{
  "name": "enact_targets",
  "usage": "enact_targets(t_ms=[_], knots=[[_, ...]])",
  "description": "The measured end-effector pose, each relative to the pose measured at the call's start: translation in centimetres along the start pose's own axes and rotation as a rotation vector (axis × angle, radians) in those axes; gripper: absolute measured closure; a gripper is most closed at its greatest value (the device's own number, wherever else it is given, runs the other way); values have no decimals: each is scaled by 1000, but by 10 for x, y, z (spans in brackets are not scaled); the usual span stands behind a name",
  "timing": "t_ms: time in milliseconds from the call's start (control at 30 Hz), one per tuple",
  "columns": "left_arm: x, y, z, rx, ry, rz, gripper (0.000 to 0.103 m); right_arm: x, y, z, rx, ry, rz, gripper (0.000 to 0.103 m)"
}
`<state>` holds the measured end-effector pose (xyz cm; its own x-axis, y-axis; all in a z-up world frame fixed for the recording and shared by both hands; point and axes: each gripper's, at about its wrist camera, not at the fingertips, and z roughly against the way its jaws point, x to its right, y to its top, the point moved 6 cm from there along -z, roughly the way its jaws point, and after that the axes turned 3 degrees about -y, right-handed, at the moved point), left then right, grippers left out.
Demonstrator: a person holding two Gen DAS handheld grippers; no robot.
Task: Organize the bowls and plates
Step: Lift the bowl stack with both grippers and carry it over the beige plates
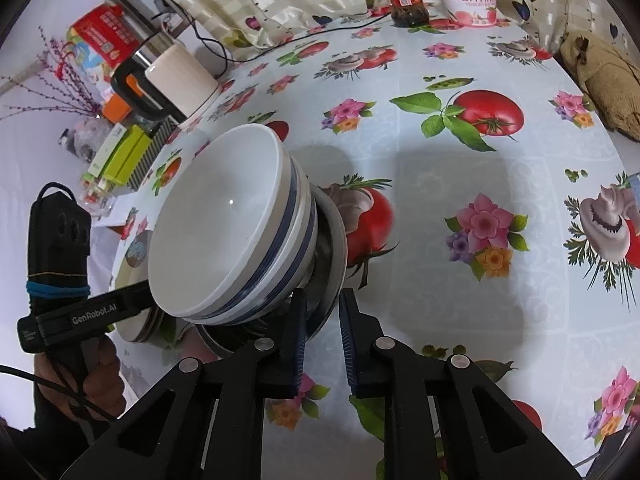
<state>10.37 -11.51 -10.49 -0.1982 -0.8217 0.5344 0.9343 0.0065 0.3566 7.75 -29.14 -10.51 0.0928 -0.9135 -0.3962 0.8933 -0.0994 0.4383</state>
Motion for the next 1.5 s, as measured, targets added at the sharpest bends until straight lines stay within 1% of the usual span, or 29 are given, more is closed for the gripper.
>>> enact_targets(t_ms=[100,200,333,767,1167,1500], knots=[[0,0,0,8,5,-8,90,0,0,0,7,-3,6,87],[2,-2,1,16,29,-28,90,-1,0,0,13,-7,12,88],[-1,-3,4,19,29,-16,90,-5,-1,3,21,-9,26,88],[-2,-1,35,77,52,-17,90,-26,6,13,41,13,70,88],[-28,-5,79,146,99,31,90,-72,13,11,34,52,161,88],[-59,-13,112,194,147,92,90,-116,14,-2,9,86,239,88]])
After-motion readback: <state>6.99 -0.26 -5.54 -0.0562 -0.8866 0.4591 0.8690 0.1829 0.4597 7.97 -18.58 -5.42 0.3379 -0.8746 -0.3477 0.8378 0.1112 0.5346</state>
